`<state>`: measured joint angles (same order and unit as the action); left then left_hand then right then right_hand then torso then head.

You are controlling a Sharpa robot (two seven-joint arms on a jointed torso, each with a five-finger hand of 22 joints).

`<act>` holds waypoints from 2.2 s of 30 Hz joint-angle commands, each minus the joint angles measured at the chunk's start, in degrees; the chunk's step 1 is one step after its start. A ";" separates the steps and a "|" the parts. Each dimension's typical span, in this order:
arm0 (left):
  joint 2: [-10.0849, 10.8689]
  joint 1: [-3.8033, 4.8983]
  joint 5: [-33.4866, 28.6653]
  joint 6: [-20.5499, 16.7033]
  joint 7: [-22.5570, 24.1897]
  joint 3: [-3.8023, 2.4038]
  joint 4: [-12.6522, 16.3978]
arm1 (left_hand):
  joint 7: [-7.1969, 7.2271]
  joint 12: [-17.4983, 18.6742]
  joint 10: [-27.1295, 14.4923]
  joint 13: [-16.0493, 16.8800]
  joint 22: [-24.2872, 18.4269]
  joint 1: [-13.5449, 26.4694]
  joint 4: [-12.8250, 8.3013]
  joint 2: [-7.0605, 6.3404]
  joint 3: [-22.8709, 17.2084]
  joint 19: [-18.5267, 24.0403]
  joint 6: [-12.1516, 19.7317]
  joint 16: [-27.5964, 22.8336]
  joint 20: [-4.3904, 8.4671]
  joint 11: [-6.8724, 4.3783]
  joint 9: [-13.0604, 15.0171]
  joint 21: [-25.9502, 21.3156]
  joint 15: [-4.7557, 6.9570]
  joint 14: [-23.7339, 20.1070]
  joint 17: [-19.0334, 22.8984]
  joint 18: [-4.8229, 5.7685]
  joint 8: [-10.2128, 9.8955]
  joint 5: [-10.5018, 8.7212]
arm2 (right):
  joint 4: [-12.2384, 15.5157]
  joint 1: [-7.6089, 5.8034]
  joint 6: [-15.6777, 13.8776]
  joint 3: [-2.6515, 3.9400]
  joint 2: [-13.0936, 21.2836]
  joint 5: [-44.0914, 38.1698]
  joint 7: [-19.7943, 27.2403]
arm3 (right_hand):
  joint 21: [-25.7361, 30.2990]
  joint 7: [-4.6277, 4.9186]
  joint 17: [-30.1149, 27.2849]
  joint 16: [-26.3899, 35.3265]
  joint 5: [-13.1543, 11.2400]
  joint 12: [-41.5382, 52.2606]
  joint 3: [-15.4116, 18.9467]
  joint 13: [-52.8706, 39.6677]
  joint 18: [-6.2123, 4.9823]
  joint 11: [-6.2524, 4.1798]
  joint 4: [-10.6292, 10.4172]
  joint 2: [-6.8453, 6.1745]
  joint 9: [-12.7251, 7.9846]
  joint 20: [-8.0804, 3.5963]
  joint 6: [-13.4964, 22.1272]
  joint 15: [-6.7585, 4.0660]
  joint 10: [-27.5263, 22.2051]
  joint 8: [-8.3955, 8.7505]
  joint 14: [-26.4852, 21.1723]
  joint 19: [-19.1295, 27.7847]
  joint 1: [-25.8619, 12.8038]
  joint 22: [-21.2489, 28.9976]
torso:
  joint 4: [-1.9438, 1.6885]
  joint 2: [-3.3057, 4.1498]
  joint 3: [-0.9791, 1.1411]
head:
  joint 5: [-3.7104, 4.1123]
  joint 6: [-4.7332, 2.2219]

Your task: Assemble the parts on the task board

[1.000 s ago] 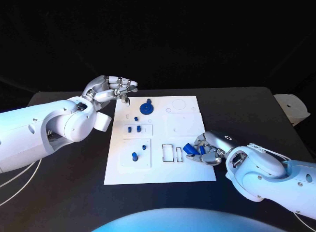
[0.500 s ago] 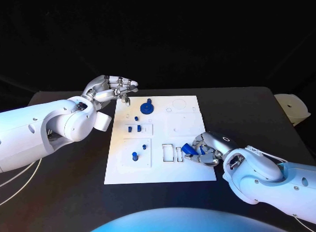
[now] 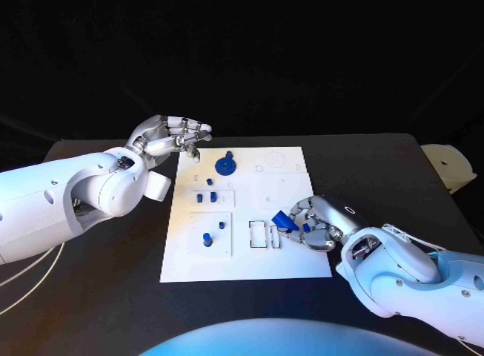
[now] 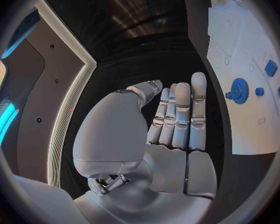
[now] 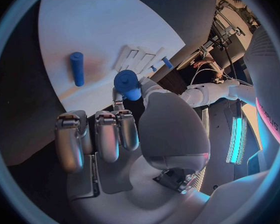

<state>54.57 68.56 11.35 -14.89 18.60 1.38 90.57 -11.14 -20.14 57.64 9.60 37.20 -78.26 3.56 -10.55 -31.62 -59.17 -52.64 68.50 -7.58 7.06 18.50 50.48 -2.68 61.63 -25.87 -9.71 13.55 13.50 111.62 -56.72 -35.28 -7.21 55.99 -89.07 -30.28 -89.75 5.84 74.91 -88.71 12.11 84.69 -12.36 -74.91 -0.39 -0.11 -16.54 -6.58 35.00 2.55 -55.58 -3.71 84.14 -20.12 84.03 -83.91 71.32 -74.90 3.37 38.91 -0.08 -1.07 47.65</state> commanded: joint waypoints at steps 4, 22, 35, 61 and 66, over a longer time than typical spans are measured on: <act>-0.19 0.05 -0.26 0.99 0.50 -0.03 0.19 | 0.11 -0.24 -0.23 0.05 -0.06 0.06 0.32 0.64 -0.07 -0.29 0.30 0.22 -0.15 0.01 0.07 -0.35 0.03 -0.45 0.10 -0.88 0.28 -0.03 | -0.54 -0.15 1.76 0.02 -1.51 4.32 -0.29 | -0.25 -2.41 12.50 -0.21 0.39 -0.17 -0.21 -10.95 0.39 -0.64 -0.18 1.79 1.79 -0.66 -3.20 -0.60 2.69 -2.16 5.42 -6.09 0.74 -15.10 | -0.11 0.01 -0.06 | 0.04 0.02; -0.17 0.05 -0.26 1.01 0.37 -0.03 0.39 | 0.11 -0.24 -0.23 0.05 -0.06 0.06 0.32 0.64 -0.07 -0.29 0.30 0.22 -0.15 0.01 0.07 -0.35 0.03 -0.45 0.10 -0.88 0.28 -0.03 | -3.40 -0.10 5.52 -0.08 -6.33 7.47 -0.79 | -0.25 -3.30 12.49 -0.20 2.87 0.25 2.86 -11.48 0.39 -1.39 -0.28 2.48 3.60 -1.31 -4.46 -1.27 3.18 -4.79 5.43 -6.09 -8.97 -15.10 | 0.01 0.09 -0.05 | -0.19 0.31; -0.15 0.05 -0.26 0.99 0.29 -0.03 0.41 | 0.10 -0.31 -0.31 0.06 -0.09 0.18 0.44 0.73 -0.06 -0.30 0.36 0.25 -0.16 0.02 0.08 -0.40 0.01 -0.46 0.14 -0.87 0.28 0.00 | -4.71 -0.10 5.94 -0.09 -7.74 6.31 -1.11 | -0.25 -3.41 12.48 -0.19 2.52 0.28 3.38 -11.53 0.39 -1.49 -0.29 2.50 3.85 -1.40 -4.50 -1.37 3.21 -5.19 5.43 -6.09 -9.62 -15.10 | -0.05 0.06 -0.01 | -0.40 0.31; -0.08 0.06 -0.27 1.04 0.15 -0.03 0.47 | 0.06 -0.37 -0.39 0.06 -0.11 0.26 0.52 0.76 -0.04 -0.32 0.47 0.28 -0.16 0.04 0.07 -0.44 0.00 -0.47 0.17 -0.87 0.26 0.01 | -6.26 -0.09 3.95 -0.09 -9.14 4.49 -1.17 | -0.25 -3.34 12.26 -0.06 -8.89 -1.14 13.87 -10.96 0.39 -1.42 -0.38 4.32 5.39 -1.42 -2.73 -1.34 2.62 -7.74 5.38 -6.09 -16.00 -15.10 | 0.04 0.06 0.04 | -0.42 0.45; -0.08 0.06 -0.27 1.02 0.14 -0.03 0.47 | 0.06 -0.37 -0.39 0.06 -0.11 0.26 0.52 0.76 -0.04 -0.32 0.47 0.28 -0.16 0.04 0.07 -0.44 0.00 -0.47 0.17 -0.87 0.26 0.01 | -6.13 -0.09 3.32 -0.09 -9.08 3.90 -1.13 | -0.25 -3.25 12.15 0.00 -9.15 -1.59 15.86 -10.71 0.39 -1.35 -0.39 4.52 5.44 -1.37 -2.43 -1.28 2.40 -7.89 5.35 -6.09 -16.79 -15.10 | 0.06 0.08 0.06 | -0.41 0.45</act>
<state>54.55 68.56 11.33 -14.72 18.45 1.38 90.88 -11.14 -20.13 57.65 9.58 37.17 -77.96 3.72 -10.25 -31.79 -59.17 -52.64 68.49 -7.58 7.07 18.48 50.25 -2.68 61.63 -25.75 -9.71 13.55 13.50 105.35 -56.85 -31.01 -7.30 46.91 -83.53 -31.21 -89.75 2.50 74.92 -88.70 3.22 83.36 3.19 -74.94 -0.39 -1.24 -16.97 -1.95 40.38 1.35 -58.50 -4.72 84.03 -27.72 84.03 -83.90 55.19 -74.91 3.42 38.98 -0.04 -1.51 48.10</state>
